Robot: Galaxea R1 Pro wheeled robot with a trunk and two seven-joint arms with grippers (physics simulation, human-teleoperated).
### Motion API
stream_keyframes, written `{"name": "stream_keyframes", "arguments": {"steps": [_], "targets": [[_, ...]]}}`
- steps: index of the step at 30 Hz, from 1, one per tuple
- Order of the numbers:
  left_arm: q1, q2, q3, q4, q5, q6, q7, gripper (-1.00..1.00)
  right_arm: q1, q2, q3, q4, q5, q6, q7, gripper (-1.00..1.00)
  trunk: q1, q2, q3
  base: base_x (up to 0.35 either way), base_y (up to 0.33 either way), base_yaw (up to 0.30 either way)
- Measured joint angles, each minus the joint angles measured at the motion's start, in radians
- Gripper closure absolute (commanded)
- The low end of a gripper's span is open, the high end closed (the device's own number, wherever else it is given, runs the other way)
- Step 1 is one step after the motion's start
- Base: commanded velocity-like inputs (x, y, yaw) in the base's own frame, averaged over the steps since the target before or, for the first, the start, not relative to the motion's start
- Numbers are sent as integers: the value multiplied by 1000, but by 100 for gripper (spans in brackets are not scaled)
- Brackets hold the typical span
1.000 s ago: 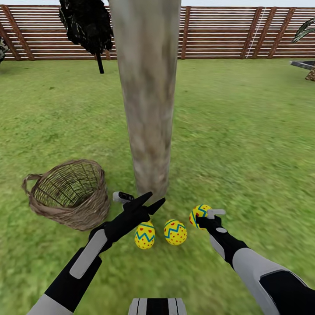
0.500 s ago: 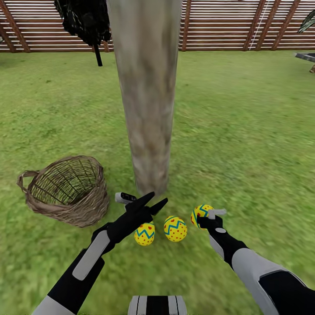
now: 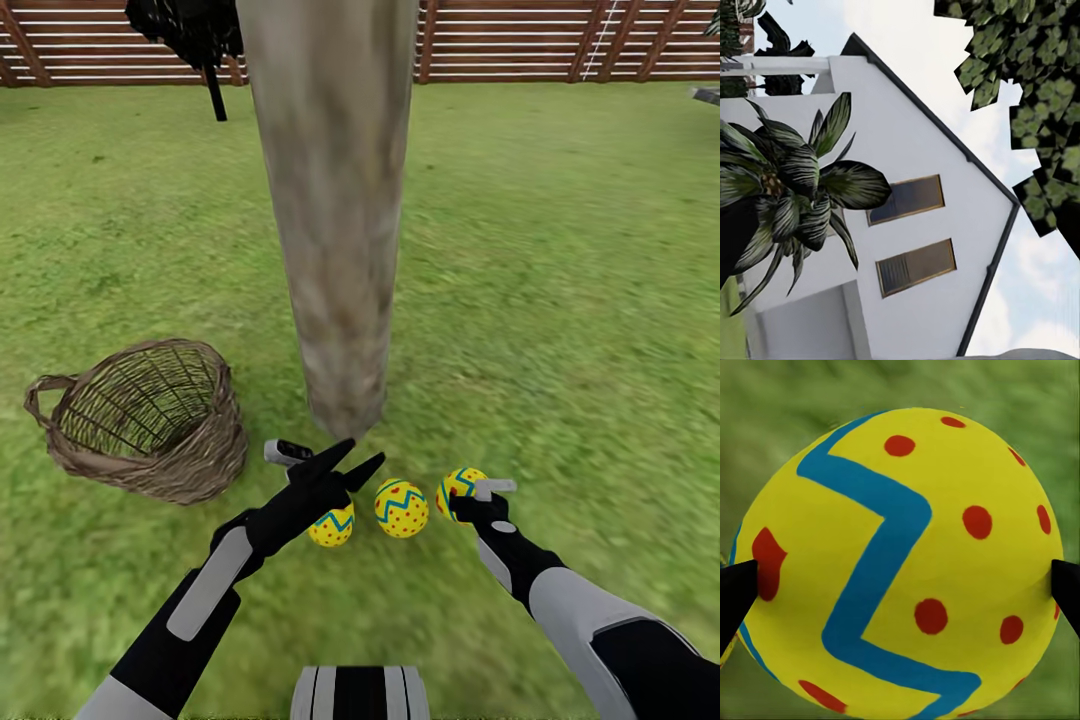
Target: Take the three Easter eggs out of the wicker basket on the lawn in the garden, then place them on the lawn next to a single tree (choose any tree) so that all three eggs are next to the same tree and none are left in the basket.
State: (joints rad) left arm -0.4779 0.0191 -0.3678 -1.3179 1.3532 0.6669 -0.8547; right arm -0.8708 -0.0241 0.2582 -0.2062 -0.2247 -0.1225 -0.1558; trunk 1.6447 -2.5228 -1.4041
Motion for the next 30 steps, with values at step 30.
{"name": "stream_keyframes", "arguments": {"steps": [30], "targets": [[5, 0, 0, 2, 0, -3, -4, -100, 0, -2, -1, -1, 0, -1, 0, 100, 7, -4, -58, 48, 0, 0]]}}
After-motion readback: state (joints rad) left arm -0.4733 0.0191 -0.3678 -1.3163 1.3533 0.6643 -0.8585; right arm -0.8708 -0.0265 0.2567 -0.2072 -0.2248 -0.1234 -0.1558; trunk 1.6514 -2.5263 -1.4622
